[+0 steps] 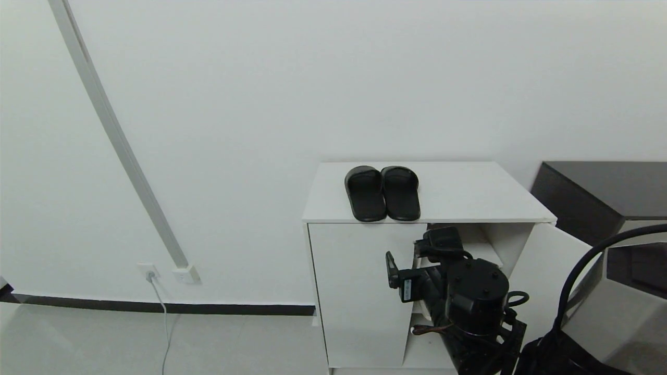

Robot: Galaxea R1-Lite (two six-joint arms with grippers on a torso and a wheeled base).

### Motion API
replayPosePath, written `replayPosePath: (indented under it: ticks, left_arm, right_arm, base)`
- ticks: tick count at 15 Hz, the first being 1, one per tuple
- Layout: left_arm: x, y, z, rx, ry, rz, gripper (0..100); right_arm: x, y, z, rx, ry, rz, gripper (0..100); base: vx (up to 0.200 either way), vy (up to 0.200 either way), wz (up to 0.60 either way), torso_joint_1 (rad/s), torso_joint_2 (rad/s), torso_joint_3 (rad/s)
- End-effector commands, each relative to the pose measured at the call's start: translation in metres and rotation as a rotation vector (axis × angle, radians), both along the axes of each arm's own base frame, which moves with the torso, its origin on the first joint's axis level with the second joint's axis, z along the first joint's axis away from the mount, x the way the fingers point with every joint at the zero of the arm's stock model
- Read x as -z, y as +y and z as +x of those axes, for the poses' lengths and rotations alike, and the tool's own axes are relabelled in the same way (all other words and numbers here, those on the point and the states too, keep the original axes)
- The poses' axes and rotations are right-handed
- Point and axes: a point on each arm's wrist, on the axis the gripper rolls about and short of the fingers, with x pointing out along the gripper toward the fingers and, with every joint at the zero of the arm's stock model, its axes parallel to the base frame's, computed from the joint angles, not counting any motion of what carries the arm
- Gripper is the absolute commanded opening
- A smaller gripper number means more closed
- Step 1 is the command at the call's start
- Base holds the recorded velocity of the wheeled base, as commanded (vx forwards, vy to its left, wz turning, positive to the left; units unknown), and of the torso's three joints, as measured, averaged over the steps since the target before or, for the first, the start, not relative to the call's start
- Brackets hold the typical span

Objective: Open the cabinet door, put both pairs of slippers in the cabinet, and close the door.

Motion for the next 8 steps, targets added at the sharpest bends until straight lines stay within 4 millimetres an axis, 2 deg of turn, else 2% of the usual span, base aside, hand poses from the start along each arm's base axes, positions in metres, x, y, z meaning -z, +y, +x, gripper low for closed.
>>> replayPosePath:
  ticks: [1, 4, 8]
  left_arm:
    - [0.0, 0.0, 0.0001, 0.0, 0.001, 0.0, 0]
    - [0.0, 0.0, 0.0001, 0.0, 0.001, 0.0, 0]
    - [0.0, 0.0, 0.0001, 0.0, 0.001, 0.0, 0]
  right_arm:
    - [0.0007, 0.0002, 0.0, -0.001, 0.001, -0.001, 100]
    - [0.0016, -0.0004, -0.0005, -0.001, 0.004, -0.005, 100]
    - [0.004, -0.0015, -0.0019, -0.023, 0.014, -0.011, 100]
  base:
    - [0.0, 0.0, 0.0, 0.276, -0.61, -0.334]
    - [0.0, 0.0, 0.0, 0.222, -0.5, -0.274]
    - [0.0, 0.0, 0.0, 0.184, -0.39, -0.212]
